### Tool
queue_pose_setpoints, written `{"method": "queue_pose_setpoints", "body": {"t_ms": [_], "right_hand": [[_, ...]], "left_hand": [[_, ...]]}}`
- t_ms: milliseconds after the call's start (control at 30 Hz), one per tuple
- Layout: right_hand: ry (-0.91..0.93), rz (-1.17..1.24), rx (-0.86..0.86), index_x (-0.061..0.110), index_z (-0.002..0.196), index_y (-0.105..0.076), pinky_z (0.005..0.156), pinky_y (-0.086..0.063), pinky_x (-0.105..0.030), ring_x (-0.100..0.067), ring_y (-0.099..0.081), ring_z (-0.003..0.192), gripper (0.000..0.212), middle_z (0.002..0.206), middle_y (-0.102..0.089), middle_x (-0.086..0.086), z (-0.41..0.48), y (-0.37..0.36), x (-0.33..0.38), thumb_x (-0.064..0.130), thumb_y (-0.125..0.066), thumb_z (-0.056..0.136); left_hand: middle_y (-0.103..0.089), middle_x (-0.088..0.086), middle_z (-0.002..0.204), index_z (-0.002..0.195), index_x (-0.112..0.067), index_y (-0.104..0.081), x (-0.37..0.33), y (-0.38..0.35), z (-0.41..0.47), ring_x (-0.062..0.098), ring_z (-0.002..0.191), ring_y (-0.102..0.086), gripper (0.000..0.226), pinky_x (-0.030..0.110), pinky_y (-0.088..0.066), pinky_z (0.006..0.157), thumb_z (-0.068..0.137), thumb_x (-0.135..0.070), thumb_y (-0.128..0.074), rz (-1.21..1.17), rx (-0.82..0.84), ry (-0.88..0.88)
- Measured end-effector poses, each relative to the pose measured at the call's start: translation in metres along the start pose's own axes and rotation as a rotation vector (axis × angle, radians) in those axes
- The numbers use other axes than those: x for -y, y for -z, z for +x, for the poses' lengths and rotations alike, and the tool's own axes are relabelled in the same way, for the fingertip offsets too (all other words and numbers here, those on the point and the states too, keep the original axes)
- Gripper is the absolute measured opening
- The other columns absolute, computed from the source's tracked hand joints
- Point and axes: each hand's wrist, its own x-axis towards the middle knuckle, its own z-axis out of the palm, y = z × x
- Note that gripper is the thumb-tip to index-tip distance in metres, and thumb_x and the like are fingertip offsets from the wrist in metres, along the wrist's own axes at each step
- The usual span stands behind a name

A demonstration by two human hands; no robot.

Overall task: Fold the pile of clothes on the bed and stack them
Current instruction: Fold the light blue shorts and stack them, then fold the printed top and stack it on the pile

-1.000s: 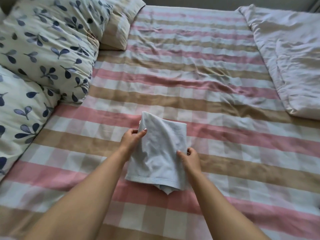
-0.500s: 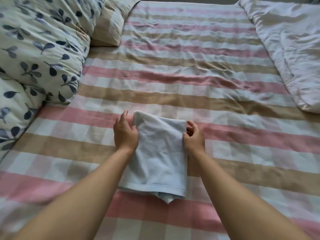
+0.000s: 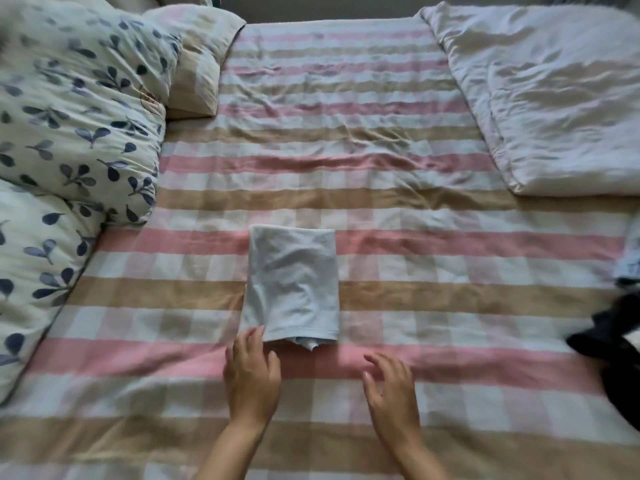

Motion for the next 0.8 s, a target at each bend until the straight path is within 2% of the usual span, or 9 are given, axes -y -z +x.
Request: {"method": "queue_pose_setpoints", "body": {"t_ms": [67, 133, 233, 333, 500, 700, 800], "right_hand": [[-0.032, -0.016, 0.004, 0.012, 0.103, -0.066, 0.089, -0.038, -0.027, -0.026, -0.057, 0.103, 0.021, 0.105, -0.065, -0.005, -0.017, 0.034, -0.004, 0.006, -0.061, 0.083], [-0.073, -0.082, 0.073, 0.017, 0.107, -0.064, 0.084, -0.044, -0.029, -0.019, -0.057, 0.103, 0.022, 0.105, -0.065, 0.001, -0.03, 0.067, -0.012, 0.015, -0.053, 0.088], [-0.153, -0.212, 0.134, 0.021, 0.114, -0.06, 0.081, -0.047, -0.028, -0.016, -0.056, 0.106, 0.027, 0.112, -0.064, 0.002, -0.046, 0.121, -0.035, 0.022, -0.046, 0.091], [-0.206, -0.257, 0.113, 0.023, 0.116, -0.059, 0.081, -0.046, -0.027, -0.017, -0.057, 0.106, 0.028, 0.113, -0.064, 0.002, -0.062, 0.174, -0.062, 0.024, -0.044, 0.091], [-0.206, -0.272, -0.01, 0.024, 0.111, -0.061, 0.076, -0.045, -0.027, -0.016, -0.057, 0.102, 0.025, 0.107, -0.064, 0.002, -0.081, 0.275, -0.125, 0.029, -0.045, 0.092], [-0.177, -0.274, -0.16, 0.021, 0.114, -0.06, 0.084, -0.044, -0.03, -0.017, -0.053, 0.106, 0.025, 0.109, -0.061, 0.002, -0.086, 0.399, -0.228, 0.022, -0.047, 0.092], [-0.178, -0.309, -0.299, 0.018, 0.118, -0.059, 0.09, -0.043, -0.031, -0.021, -0.05, 0.109, 0.03, 0.114, -0.058, -0.001, -0.08, 0.438, -0.271, 0.02, -0.057, 0.088]], "left_hand": [[-0.064, 0.011, 0.109, 0.11, -0.005, -0.063, -0.03, 0.008, -0.026, 0.029, 0.103, -0.057, 0.028, 0.038, -0.043, 0.089, 0.082, -0.002, -0.059, -0.044, 0.108, -0.132], [-0.065, 0.006, 0.104, 0.107, -0.01, -0.063, -0.059, 0.011, -0.049, 0.024, 0.099, -0.059, 0.023, 0.035, -0.046, 0.083, 0.087, -0.01, -0.054, -0.009, 0.246, -0.231], [-0.061, -0.003, 0.114, 0.114, -0.018, -0.057, -0.104, 0.0, -0.083, 0.016, 0.107, -0.054, 0.026, 0.029, -0.042, 0.087, 0.092, -0.023, -0.046, 0.111, 0.406, -0.369], [-0.057, -0.006, 0.12, 0.12, -0.022, -0.053, -0.151, -0.018, -0.118, 0.017, 0.11, -0.054, 0.029, 0.028, -0.042, 0.087, 0.094, -0.029, -0.043, 0.16, 0.504, -0.414], [-0.058, -0.005, 0.117, 0.12, -0.022, -0.053, -0.246, -0.067, -0.181, 0.017, 0.106, -0.057, 0.029, 0.03, -0.044, 0.087, 0.094, -0.029, -0.042, 0.09, 0.548, -0.506], [-0.061, -0.004, 0.11, 0.112, -0.021, -0.056, -0.383, -0.149, -0.255, 0.016, 0.101, -0.057, 0.024, 0.029, -0.044, 0.08, 0.092, -0.027, -0.045, -0.009, 0.602, -0.588], [-0.059, -0.004, 0.104, 0.108, -0.02, -0.058, -0.437, -0.19, -0.279, 0.015, 0.098, -0.056, 0.02, 0.031, -0.046, 0.08, 0.09, -0.025, -0.05, -0.174, 0.599, -0.544]]}}
